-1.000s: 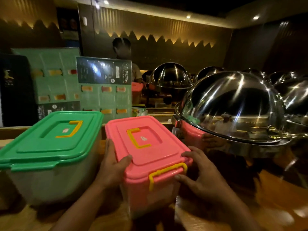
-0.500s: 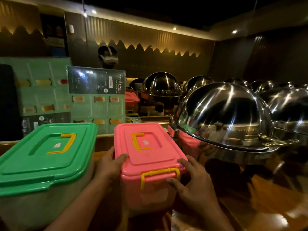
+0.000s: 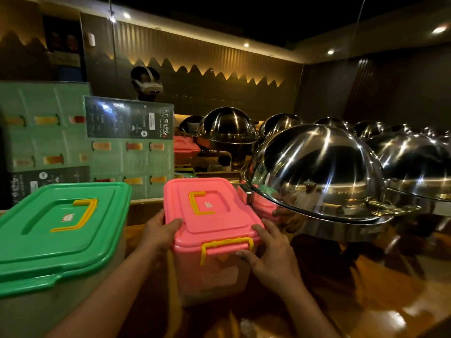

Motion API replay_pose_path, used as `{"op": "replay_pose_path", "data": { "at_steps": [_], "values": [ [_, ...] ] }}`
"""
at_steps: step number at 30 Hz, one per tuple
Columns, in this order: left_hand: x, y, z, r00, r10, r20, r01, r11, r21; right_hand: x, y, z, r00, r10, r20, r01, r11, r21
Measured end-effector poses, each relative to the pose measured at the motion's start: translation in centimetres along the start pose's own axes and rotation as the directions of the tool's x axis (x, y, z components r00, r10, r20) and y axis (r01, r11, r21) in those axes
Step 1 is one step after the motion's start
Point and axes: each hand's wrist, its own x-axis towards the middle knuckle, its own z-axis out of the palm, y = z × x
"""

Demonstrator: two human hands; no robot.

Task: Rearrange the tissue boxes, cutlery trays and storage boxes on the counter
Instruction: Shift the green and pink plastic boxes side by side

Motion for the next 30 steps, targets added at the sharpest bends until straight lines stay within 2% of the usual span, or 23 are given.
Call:
{"op": "replay_pose_path", "data": {
  "at_steps": [10,19,23,25,27,30],
  "values": [
    [0.9,0.6,0.1,1.000,-0.027,-0.007,0.027,1.000,-0.004,1.6,-0.4,0.6,0.998,0.002,0.057,-0.004,0.999,0.034],
    [0.3,1.3,0.2,0.994,-0.082,-0.068,0.082,0.997,0.000,1.8,0.0,1.3,0.999,0.005,0.049,-0.009,0.997,0.079],
    [1.0,0.7,-1.5,0.991,-0.074,-0.109,0.080,0.996,0.049,1.8,-0.3,0.7,0.997,-0.003,0.079,0.005,1.000,-0.018],
    [-0.4,1.9,-2.4,0.994,-0.052,-0.097,0.064,0.990,0.125,1.6,-1.5,0.3,0.999,-0.038,0.025,0.039,0.998,-0.058],
    [-2.9,3.9,-3.6,0.999,0.011,-0.052,0.002,0.970,0.243,1.3,-3.8,0.5,0.987,-0.133,-0.092,0.134,0.991,0.002],
    [-5.3,5.5,-7.0,0.988,0.130,0.078,-0.144,0.966,0.216,0.3,-8.9,2.2,0.931,-0.296,-0.213,0.329,0.934,0.139]
  ]
}}
